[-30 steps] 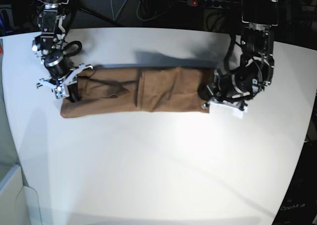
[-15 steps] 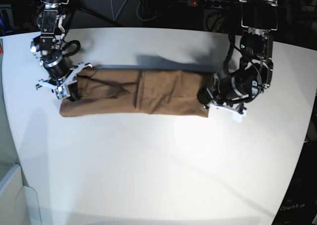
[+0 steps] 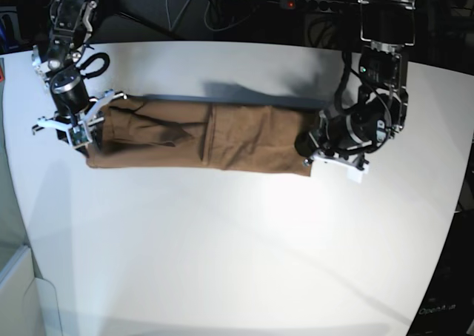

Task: Fold the T-shirt properly
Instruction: 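Release the strip end with the right gripper and regrasp it further out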

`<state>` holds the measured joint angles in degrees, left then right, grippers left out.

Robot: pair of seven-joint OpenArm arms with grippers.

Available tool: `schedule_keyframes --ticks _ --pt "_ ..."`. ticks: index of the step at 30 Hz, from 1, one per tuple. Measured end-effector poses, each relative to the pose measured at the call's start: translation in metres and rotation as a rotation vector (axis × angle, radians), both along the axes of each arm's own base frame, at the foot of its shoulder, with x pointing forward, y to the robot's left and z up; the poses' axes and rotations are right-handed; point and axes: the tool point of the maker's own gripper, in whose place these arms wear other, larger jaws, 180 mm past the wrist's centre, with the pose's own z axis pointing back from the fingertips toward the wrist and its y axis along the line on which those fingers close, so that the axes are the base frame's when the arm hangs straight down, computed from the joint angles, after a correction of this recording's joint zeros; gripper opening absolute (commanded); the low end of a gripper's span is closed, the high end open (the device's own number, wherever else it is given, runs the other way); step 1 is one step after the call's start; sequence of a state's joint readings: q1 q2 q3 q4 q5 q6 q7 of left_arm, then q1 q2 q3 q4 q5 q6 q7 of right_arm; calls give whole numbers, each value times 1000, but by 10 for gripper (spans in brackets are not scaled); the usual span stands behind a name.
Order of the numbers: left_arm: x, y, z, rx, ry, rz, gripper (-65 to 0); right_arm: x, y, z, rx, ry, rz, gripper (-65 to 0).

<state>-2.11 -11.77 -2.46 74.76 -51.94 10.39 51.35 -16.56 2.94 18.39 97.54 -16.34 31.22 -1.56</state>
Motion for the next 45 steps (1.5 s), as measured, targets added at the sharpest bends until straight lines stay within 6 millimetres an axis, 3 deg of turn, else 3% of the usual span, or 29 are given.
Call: schedule_keyframes --ticks 3,6,11,17,20,23,30,35,45 --pt "0 0 0 0 -1 1 -628 -10 -2 -5 -12 88 -18 -303" --pt "0 0 0 0 -1 1 -628 -13 1 -6 40 161 -41 -234" --pt "0 0 1 -7 1 -1 -628 -9 -48 24 41 199 -260 -232" --pt "-1 4 1 3 -6 2 -628 -24 -96 28 115 315 -486 -270" --pt "-1 5 1 4 -7 4 -628 -41 -105 20 147 412 -565 -287" --pt "-1 6 0 6 -7 4 -628 -54 -106 13 164 517 -609 -289" --pt "-1 6 1 7 -7 3 -628 -62 -100 8 178 630 -630 -287" --pt "-1 6 1 7 -7 3 -628 -52 -95 12 171 619 -606 -287" --pt "-1 6 0 6 -7 2 -628 -29 -60 7 159 634 -482 -287"
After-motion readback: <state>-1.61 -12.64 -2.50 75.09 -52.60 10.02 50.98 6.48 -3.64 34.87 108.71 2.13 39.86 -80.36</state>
